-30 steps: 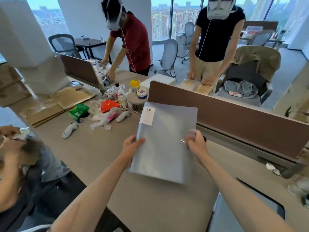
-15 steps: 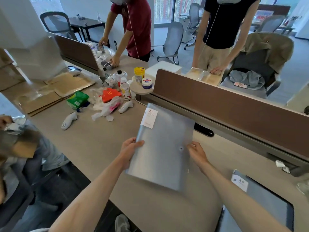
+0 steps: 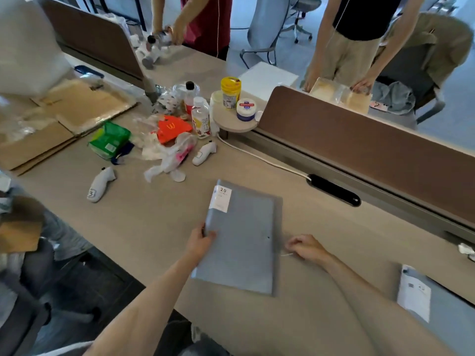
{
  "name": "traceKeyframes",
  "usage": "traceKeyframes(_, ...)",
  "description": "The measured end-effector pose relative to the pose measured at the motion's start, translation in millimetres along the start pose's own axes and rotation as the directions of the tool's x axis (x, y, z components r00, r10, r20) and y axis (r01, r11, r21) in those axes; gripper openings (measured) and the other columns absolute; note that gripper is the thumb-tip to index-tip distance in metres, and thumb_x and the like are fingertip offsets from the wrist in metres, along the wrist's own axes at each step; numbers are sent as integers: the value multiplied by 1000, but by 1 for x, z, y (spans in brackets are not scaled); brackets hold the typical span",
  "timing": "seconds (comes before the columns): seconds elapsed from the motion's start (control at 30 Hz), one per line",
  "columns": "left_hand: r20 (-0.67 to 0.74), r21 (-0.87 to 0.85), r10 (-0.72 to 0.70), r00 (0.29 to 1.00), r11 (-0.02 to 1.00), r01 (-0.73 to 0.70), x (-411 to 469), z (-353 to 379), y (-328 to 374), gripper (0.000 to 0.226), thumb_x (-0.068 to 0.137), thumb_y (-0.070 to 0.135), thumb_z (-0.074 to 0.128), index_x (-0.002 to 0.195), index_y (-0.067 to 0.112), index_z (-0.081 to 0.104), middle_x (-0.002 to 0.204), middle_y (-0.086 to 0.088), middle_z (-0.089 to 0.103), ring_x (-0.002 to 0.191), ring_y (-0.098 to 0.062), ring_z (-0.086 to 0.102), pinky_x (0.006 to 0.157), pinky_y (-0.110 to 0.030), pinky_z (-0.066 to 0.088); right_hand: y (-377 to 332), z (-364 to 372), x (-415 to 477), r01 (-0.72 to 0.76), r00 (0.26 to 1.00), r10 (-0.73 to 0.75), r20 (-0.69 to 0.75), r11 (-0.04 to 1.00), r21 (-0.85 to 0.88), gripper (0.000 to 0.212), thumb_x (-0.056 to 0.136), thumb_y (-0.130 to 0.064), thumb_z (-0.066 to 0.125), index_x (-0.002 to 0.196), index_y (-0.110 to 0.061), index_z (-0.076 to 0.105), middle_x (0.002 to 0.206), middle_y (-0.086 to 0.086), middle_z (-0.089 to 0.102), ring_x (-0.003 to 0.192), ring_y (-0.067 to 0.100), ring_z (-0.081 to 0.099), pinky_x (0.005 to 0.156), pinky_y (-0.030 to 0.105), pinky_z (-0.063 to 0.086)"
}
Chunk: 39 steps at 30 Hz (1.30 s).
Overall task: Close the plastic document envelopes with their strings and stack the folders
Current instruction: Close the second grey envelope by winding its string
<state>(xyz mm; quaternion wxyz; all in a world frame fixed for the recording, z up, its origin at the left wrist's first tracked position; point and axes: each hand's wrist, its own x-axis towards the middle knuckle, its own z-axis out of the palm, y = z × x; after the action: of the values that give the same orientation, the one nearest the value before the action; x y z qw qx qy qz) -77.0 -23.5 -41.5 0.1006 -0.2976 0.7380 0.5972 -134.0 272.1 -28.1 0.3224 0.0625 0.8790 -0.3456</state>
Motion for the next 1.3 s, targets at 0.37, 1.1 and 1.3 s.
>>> traceKeyframes(0.37, 475, 780, 332, 815, 270, -565, 51, 6, -35, 52, 52, 14, 64, 104, 12, 67, 121, -18, 63, 107, -37, 64, 84, -48, 56, 2, 31, 12, -40, 999, 35, -21, 953, -300, 17, 79, -7, 59, 89, -13, 71, 84, -2, 66, 84, 15, 61, 70, 23, 42)
traceKeyframes(1.1, 646, 760, 110, 755, -4, -650, -19, 61, -74, 121, 48, 43, 84, 149, 32, 18, 137, 0, 57, 119, -22, 60, 82, -40, 56, 53, -23, -23, 234, 968, -149, 201, 823, -518, 15, 86, -25, 52, 90, -21, 66, 99, 3, 67, 90, 20, 58, 72, 24, 36)
traceKeyframes(1.3, 673, 739, 70, 736, -42, -672, -33, 66, -67, 86, 60, 37, 73, 137, 31, 34, 146, -4, 48, 129, -27, 51, 89, -48, 52, 80, -27, -28, 233, 948, -74, 310, 824, -516, 16, 82, -17, 50, 71, -27, 56, 94, 7, 71, 81, 16, 58, 76, 28, 46)
